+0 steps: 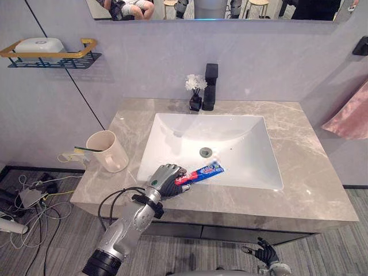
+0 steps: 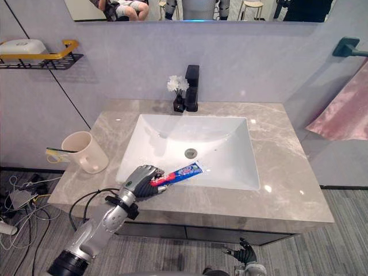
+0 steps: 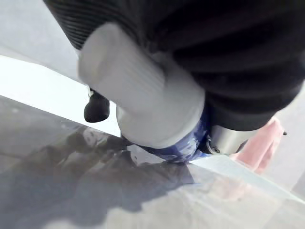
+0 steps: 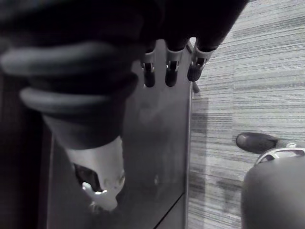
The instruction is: Organize washtable
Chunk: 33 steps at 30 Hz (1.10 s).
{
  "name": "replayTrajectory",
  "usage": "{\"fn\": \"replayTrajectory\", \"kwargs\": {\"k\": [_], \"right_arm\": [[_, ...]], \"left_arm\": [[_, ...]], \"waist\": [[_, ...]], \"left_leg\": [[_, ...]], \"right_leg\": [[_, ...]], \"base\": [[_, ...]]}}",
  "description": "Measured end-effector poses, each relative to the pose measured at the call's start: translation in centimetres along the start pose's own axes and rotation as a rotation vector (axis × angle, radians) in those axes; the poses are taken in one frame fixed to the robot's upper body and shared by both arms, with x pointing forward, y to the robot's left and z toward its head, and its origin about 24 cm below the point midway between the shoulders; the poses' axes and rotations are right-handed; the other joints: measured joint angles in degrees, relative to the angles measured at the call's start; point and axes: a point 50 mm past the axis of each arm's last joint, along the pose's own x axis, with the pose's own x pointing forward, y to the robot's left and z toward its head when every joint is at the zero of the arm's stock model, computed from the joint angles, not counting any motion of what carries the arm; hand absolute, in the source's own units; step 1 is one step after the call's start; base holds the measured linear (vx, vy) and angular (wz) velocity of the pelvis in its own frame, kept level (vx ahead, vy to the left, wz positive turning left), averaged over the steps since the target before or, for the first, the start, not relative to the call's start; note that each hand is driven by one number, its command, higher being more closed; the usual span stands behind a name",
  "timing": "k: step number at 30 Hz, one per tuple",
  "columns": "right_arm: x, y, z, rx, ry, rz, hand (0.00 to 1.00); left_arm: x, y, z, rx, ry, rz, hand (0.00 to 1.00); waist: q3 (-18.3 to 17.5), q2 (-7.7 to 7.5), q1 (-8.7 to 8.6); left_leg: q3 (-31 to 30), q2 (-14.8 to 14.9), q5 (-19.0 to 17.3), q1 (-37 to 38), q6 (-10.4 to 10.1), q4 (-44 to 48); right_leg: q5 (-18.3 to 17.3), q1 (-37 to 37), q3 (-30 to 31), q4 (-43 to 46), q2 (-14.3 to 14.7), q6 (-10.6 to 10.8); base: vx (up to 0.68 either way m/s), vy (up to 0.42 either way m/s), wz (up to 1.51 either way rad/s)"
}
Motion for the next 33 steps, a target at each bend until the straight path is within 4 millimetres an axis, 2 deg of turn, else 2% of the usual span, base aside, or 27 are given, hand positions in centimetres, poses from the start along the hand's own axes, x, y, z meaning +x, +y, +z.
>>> {"fn": "replayTrajectory", "kwargs": {"k": [7,11,18,23,27,33], "right_arm": [[0.0,-0.3,0.0,0.0,-0.002,-0.01,0.0],[-0.2,-0.9,0.7,0.018,-0.043,-0.039,0.0],[-1.3,-3.6,2.4,0.11,-0.158,-0.188,0.0],[-3.3,-5.6,3.9,0.152,-0.265,-0.301,0.0],[-6.8,-7.6,7.0,0.171,-0.47,-0.412,0.0],[-10.3,-9.0,11.1,0.123,-0.692,-0.498,0.0]], "left_arm": [[-0.1,0.1,-0.1,0.003,0.003,0.006,1.0],[-0.3,0.2,-0.1,-0.013,0.011,0.015,1.0],[-0.2,0.6,0.4,-0.107,0.027,0.074,1.0],[0.2,2.2,1.9,-0.201,-0.001,0.208,1.0],[-0.1,5.1,2.6,-0.208,-0.037,0.364,1.0],[-0.7,5.7,2.3,-0.238,-0.009,0.42,1.0]], "waist": [[-0.1,0.12,0.04],[-0.2,0.48,0.05],[-0.2,0.41,0.23],[-0.2,0.3,0.18],[0.0,-0.03,-0.65],[0.4,-0.69,-1.2]], "left_leg": [[0.5,0.1,-0.2,0.0,-0.1,0.0],[1.4,0.1,-0.5,-0.2,-0.1,0.0],[4.2,0.2,-1.9,-1.2,0.2,1.4],[6.2,0.2,-3.7,-2.1,0.7,3.7],[8.1,0.3,-5.1,-2.2,0.9,5.5],[10.8,0.9,-7.0,-1.9,1.1,7.6]], "right_leg": [[0.0,-0.3,0.5,0.0,0.1,0.0],[0.0,-1.1,1.5,0.2,0.1,0.0],[0.0,-3.3,4.4,1.2,0.1,0.0],[0.0,-4.5,6.6,2.0,-0.2,0.1],[0.0,-5.1,8.7,2.8,-0.2,0.1],[0.3,-5.4,11.5,3.2,0.0,0.6]], "base": [[-0.01,0.006,-0.03],[0.01,0.017,-0.13],[0.01,0.026,-0.21],[0.01,0.034,-0.24],[0.01,0.025,-0.24],[-0.02,0.011,-0.26]]}}
